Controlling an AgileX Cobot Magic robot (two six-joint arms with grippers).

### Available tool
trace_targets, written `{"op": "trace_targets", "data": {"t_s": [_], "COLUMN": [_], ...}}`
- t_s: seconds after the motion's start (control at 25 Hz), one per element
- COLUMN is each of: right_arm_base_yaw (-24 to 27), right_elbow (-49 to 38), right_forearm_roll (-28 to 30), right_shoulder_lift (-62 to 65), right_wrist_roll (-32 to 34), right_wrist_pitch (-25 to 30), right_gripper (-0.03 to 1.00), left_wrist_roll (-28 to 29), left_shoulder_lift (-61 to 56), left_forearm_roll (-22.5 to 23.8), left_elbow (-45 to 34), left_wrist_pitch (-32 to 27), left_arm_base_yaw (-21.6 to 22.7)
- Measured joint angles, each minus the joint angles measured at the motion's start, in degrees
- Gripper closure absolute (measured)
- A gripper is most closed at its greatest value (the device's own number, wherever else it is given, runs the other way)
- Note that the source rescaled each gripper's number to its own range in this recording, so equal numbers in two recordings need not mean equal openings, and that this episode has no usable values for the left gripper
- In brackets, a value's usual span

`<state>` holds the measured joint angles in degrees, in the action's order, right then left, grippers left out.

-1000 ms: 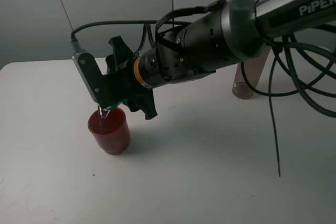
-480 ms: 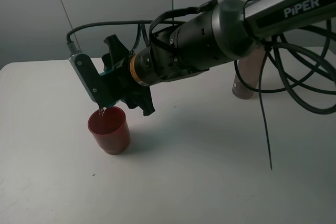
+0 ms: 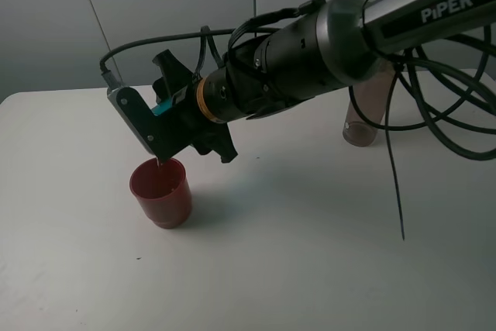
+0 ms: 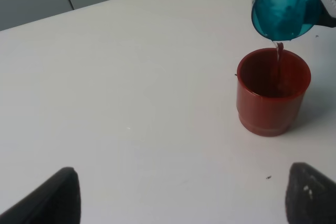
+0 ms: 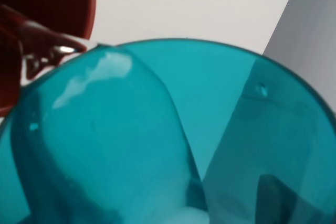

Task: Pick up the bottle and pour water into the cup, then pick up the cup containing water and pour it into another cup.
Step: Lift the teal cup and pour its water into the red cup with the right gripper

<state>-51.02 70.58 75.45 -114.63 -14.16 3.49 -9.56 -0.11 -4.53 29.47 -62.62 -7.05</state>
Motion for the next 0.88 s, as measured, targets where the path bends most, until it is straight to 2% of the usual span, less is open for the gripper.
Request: {"op": "trace_targets", "data": {"t_s": [0.36, 0.88], "right_arm_base_yaw": [0.0, -0.3], "right_elbow": [0.0, 0.0], "right_forearm_roll": [3.2, 4.5], "right_shoulder_lift": [0.0, 0.0], "right_wrist_roll": [0.3, 2.0], "right_wrist_pitch": [0.9, 1.3], "right_gripper": [0.89, 0.89], "left_wrist_roll": [0.0, 0.0], "left_shoulder_lift": [0.0, 0.0], "left_forearm_roll": [0.0, 0.0], "left_elbow": [0.0, 0.0], "left_wrist_pitch": [0.0, 0.0], "left_arm_base_yaw": [0.0, 0.0]}}
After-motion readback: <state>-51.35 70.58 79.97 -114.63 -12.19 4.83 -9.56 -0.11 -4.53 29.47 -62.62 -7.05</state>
